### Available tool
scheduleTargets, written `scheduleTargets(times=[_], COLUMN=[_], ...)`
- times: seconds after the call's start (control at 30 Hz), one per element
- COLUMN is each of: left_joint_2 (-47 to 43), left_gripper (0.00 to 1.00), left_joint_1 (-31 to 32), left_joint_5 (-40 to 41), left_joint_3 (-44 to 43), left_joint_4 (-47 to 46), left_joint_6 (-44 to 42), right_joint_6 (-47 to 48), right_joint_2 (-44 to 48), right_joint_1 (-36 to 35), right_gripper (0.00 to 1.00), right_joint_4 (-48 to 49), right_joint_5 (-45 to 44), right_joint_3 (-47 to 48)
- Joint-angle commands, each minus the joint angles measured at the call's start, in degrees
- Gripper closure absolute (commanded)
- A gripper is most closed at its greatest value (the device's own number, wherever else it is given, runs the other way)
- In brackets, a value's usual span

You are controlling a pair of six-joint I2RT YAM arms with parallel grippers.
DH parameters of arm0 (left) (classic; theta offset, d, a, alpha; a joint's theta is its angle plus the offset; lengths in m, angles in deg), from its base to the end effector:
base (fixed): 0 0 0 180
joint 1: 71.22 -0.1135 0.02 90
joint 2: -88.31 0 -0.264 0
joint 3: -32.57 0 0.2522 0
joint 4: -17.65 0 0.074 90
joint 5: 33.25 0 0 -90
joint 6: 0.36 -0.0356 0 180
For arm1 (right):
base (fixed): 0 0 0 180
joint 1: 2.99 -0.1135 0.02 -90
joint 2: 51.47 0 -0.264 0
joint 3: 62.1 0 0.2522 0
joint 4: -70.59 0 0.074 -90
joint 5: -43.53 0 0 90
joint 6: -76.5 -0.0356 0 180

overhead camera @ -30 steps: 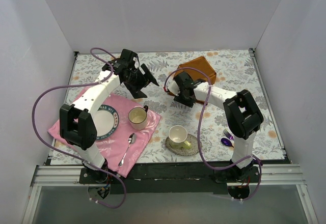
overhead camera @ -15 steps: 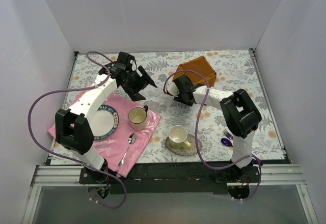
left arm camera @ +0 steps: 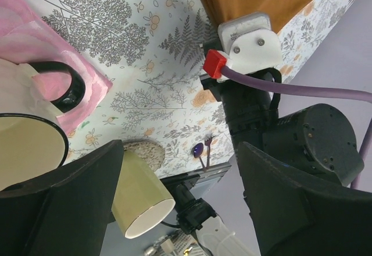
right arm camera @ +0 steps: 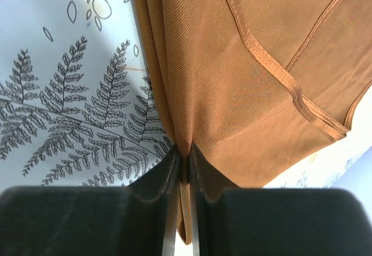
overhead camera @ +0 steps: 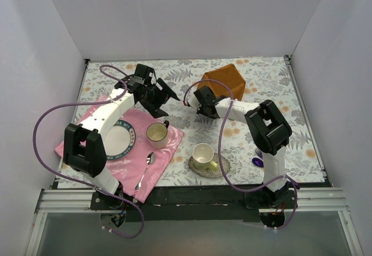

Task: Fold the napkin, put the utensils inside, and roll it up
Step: Fold the napkin

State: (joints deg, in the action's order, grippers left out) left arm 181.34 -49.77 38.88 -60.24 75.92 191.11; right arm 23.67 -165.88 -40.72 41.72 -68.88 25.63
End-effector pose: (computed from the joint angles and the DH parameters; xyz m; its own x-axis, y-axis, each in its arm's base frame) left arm 0.3148 -0.1354 0.2842 -0.3296 -0.8727 0.3603 -0.8765 0.1411 -0.4602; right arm 0.3365 0.2432 0.1525 -0.2809 -0.9236 -0.2608 -0.7089 0.3829 -0.5923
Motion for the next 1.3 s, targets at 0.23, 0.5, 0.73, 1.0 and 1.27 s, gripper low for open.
scheduleTargets(times=[0.23, 0.5, 0.73, 1.0, 1.27], left_joint_2=[-3.83, 2.67, 12.51, 19.99, 19.73], left_gripper=[0.17, 0.15, 0.17, 0.21, 0.23], left_joint_1=[-2.9, -3.79, -5.1, -5.19, -5.19], left_joint_5=[-0.41, -1.82, -4.19, -5.34, -5.86], left_joint_3=[4.6, 3.37, -0.4, -5.59, -2.87], left_joint_4=[-6.8, -11.37, -13.57, -12.61, -13.13], left_joint_6=[3.03, 3.56, 2.86, 1.98, 3.56], right_joint_6=[-14.57, -20.12, -23.37, -25.65, -26.09], right_joint_2=[-6.87, -9.16, -9.43, -10.04, -11.8], right_joint_1=[-4.89, -5.42, -3.4, 0.29, 3.37], right_gripper=[0.94, 0.94, 0.94, 0.95, 0.97], right_joint_4=[-14.75, -20.39, -20.39, -20.83, -22.33], right_joint_5=[6.5, 17.91, 29.35, 38.74, 45.96], right_joint_3=[13.29, 20.33, 22.0, 23.49, 25.78])
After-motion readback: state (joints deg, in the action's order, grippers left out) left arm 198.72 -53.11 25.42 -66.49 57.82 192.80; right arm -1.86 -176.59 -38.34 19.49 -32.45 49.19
